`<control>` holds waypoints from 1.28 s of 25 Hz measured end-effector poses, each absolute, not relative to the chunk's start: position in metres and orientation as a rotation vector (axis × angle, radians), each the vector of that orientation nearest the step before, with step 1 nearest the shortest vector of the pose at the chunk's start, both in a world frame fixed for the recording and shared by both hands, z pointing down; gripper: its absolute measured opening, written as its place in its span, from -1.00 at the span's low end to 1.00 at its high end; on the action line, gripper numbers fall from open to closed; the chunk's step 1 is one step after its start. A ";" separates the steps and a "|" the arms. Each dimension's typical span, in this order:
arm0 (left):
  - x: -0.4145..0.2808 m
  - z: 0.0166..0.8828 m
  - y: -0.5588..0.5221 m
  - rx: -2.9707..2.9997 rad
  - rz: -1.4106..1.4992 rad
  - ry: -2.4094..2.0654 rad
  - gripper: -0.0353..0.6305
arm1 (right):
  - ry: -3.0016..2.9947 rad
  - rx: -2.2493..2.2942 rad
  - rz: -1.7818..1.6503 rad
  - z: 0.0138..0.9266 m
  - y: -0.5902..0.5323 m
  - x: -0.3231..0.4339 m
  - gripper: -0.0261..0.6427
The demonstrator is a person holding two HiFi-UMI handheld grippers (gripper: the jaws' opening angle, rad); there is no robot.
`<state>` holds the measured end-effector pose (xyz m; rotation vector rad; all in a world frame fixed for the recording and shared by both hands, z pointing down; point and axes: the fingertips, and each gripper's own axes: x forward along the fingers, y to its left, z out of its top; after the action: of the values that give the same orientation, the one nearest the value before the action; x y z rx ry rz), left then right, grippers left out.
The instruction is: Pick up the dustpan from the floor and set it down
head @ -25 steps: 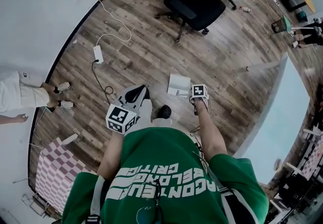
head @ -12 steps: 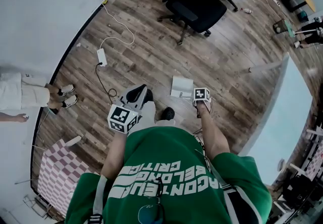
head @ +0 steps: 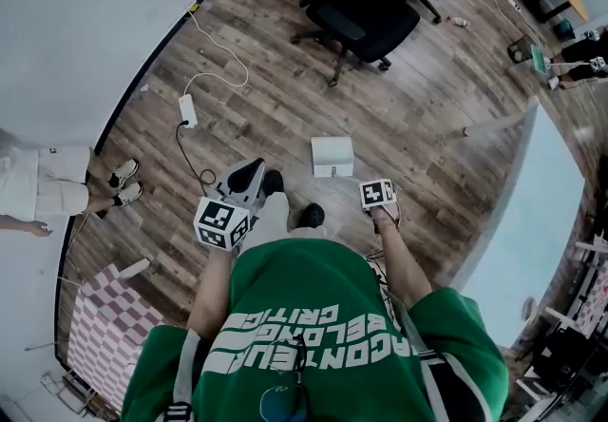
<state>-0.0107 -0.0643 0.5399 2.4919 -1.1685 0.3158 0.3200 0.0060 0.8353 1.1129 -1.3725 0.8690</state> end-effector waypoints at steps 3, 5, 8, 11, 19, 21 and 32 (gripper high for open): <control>-0.013 0.538 -0.063 2.483 0.298 -1.196 -0.91 | -1.429 1.111 0.788 0.813 0.001 0.316 -0.56; -0.015 0.537 -0.062 2.472 0.294 -1.215 -0.91 | -1.475 1.121 0.759 0.797 -0.002 0.311 -0.56; -0.019 0.534 -0.065 2.462 0.288 -1.246 -0.91 | -1.554 1.137 0.716 0.769 -0.014 0.303 -0.56; -0.025 0.529 -0.066 2.459 0.281 -1.274 -0.91 | -1.637 1.147 0.649 0.736 -0.027 0.290 -0.56; -0.038 0.521 -0.069 2.443 0.270 -1.351 -0.91 | -1.835 1.195 0.425 0.635 -0.063 0.258 -0.56; -0.040 0.520 -0.070 2.439 0.286 -1.371 -0.91 | -1.877 1.213 0.388 0.610 -0.070 0.251 -0.56; -0.054 0.512 -0.073 2.390 0.271 -1.471 -0.92 | -2.060 1.330 0.228 0.502 -0.088 0.228 -0.56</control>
<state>-0.0543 -0.0727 0.5124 2.3901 -1.4706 0.2715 0.2284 -0.0877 0.5019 1.3298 -2.0599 0.2280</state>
